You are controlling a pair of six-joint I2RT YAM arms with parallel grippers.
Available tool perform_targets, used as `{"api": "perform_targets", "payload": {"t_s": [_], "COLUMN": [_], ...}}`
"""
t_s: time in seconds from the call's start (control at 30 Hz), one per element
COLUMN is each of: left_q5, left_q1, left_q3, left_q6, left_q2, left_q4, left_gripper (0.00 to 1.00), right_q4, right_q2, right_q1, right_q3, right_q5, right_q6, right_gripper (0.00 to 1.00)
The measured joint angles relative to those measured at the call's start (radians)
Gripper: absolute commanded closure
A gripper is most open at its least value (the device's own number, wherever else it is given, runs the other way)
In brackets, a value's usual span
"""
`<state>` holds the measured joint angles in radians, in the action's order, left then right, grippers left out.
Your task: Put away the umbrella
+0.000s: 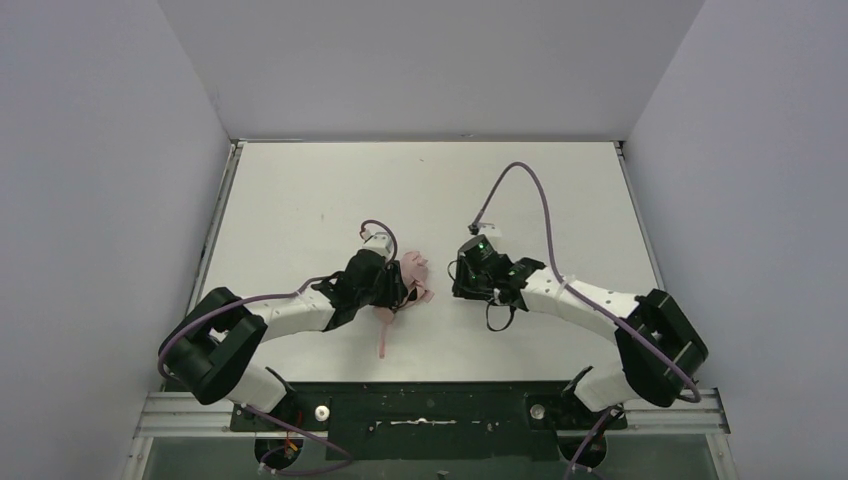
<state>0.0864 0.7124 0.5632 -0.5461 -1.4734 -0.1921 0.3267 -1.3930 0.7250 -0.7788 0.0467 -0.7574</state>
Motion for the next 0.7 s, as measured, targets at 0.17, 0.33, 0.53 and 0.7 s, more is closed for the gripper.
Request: {"api": "perform_targets", "payload": {"t_s": [0.17,0.33,0.53,0.7], "left_q5": [0.008,0.024,0.039,0.042], "left_q1": [0.008,0.020,0.027,0.029], "left_q3": [-0.001,-0.001,-0.010,-0.015], "left_q6": [-0.001,-0.011,-0.026,-0.030], "left_q2": [-0.002,-0.003,-0.002,-0.001], "left_q4": [-0.003,-0.003,-0.015,-0.025], "left_gripper": [1.00,1.00,1.00,1.00], "right_q4": [-0.005,0.009,0.023,0.025], "right_q2": [-0.155,-0.283,-0.345,-0.369], "right_q1": [0.045,0.067,0.098,0.109], "right_q3": [-0.113,-0.163,-0.236,-0.253], "right_q5": [0.059,0.070,0.076,0.077], "right_q6": [-0.040,-0.068,-0.070,-0.071], "right_gripper": [0.69,0.69,0.68,0.68]}}
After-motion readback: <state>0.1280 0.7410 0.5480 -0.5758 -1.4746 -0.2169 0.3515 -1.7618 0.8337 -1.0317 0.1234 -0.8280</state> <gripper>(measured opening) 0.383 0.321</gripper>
